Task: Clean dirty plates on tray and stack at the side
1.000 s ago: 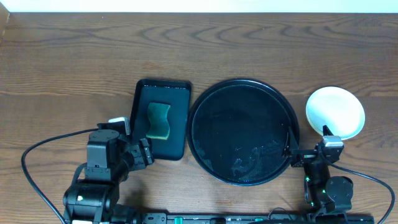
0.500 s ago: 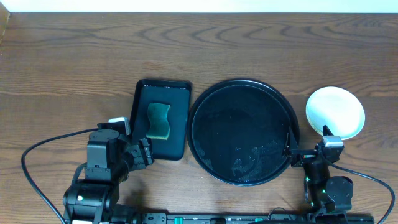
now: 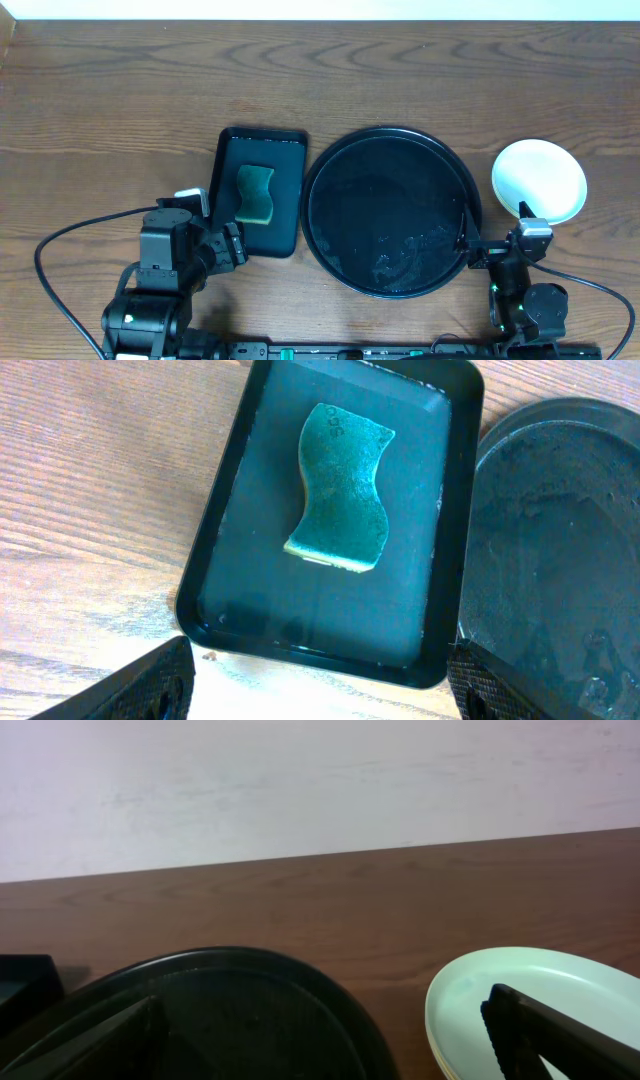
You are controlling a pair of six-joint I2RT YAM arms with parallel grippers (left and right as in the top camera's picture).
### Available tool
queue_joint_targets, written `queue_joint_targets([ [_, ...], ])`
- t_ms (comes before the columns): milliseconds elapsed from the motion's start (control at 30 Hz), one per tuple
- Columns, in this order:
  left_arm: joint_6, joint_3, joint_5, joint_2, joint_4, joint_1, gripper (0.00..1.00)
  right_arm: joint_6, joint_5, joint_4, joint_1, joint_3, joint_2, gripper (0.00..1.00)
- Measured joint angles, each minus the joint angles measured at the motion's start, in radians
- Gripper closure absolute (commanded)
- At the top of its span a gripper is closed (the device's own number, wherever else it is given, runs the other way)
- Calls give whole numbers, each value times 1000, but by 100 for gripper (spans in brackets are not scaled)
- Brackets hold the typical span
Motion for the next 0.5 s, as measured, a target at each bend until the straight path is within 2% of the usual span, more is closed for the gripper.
queue_joint_targets([
  [333,9,-9,-34,-111,1,0,18,0,0,0,0,0,0,1],
  [500,9,-140,-49,-252,91,0,18,0,0,-1,0,0,0,1],
])
